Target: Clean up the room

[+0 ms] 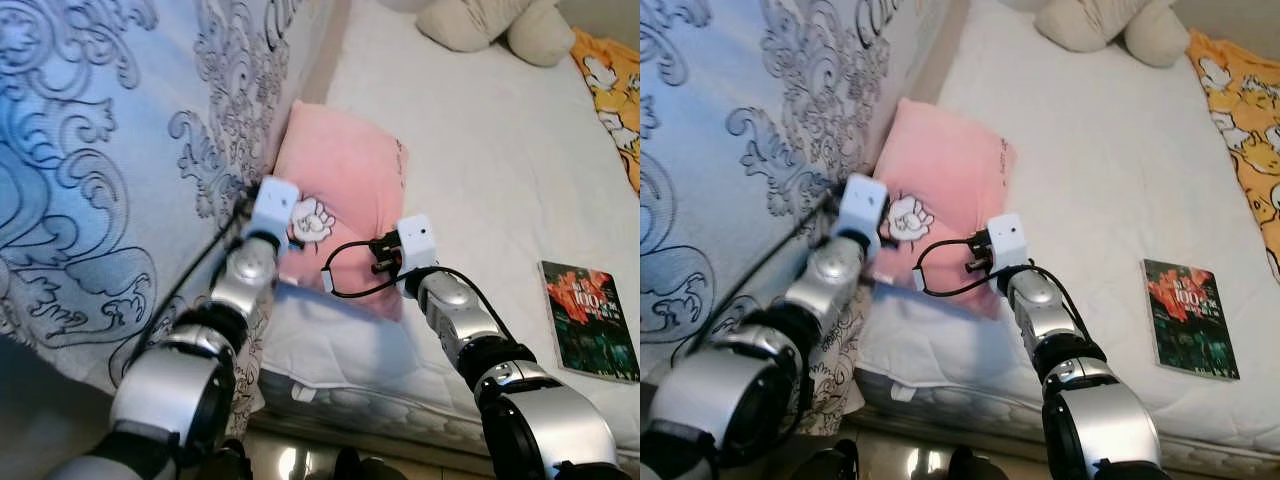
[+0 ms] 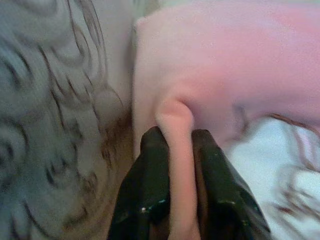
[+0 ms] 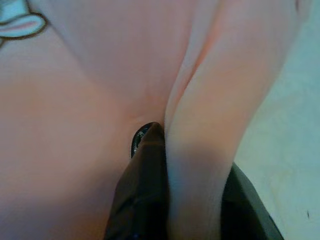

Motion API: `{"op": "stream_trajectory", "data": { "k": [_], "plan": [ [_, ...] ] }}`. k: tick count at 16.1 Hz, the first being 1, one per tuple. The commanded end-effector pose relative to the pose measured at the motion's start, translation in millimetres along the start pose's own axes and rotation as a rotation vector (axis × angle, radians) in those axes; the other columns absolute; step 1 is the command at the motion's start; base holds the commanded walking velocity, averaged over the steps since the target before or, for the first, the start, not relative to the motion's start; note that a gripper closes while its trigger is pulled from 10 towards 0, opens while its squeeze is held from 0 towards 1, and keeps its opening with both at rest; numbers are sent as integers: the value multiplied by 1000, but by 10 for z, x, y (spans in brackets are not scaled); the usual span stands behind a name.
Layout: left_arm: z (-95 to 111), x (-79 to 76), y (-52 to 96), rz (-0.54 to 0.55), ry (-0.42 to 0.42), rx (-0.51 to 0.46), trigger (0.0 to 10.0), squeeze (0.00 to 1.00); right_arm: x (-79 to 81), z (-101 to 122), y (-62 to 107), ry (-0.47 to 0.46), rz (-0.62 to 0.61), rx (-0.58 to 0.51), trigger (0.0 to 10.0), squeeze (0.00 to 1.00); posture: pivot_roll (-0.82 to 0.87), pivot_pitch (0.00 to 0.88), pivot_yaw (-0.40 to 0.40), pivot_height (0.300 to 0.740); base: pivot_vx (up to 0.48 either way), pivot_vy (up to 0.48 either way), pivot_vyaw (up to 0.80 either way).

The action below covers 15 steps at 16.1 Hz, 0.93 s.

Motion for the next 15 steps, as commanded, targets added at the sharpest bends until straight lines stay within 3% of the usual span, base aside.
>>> {"op": "stream_trajectory", "data": {
  "k": [1,3,6,7,8,9,12,14,15],
  "plan": [
    [100,108,-28,25,6,-35,10000,1000,-142,-317,114,-80,-61,104,10000,1000,56,255,-131,731,0,0,0],
    [-13,-24,5,-30,32,7,10000,1000,-172,-287,118,-110,-83,74,10000,1000,67,186,-116,731,0,0,0],
    [-31,29,27,-44,-6,-12,10000,1000,-188,-195,109,-146,-111,10,10000,1000,77,97,-96,731,0,0,0],
    [-66,83,39,-45,-18,-5,10000,1000,-167,-199,116,-136,-116,-7,10000,1000,88,27,-57,731,0,0,0],
    [-69,99,47,-54,-36,-13,10000,1000,-180,-183,122,-140,-135,-27,10000,1000,93,0,-33,731,0,0,0],
    [-59,120,77,-87,-139,-56,10000,1000,-227,-156,150,-105,-192,-65,10000,1000,88,0,14,731,0,0,0],
    [-109,230,138,-134,-44,-70,10000,1000,-308,-76,252,-82,-244,-173,10000,1000,88,0,30,731,0,0,0],
    [-109,-16,208,-228,21,-112,10000,1000,-432,-80,427,-23,-314,-238,10000,1000,69,0,38,731,0,0,0],
    [-119,-157,279,-259,64,-135,10000,1000,-537,-90,629,9,-394,-297,10000,1000,72,0,29,731,0,0,0]
  ]
}}
Point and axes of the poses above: a point about 5 cm out from each wrist's last joint towards the gripper, its own y axis pointing back from the gripper into the wrist, its own z axis along the axis of the wrist's last joint, x = y × z, the point moved 3 cm from there along -y, pointing out of the wrist towards the gripper, and after that the axes turned 1 degree about y, right-handed, at the moved point
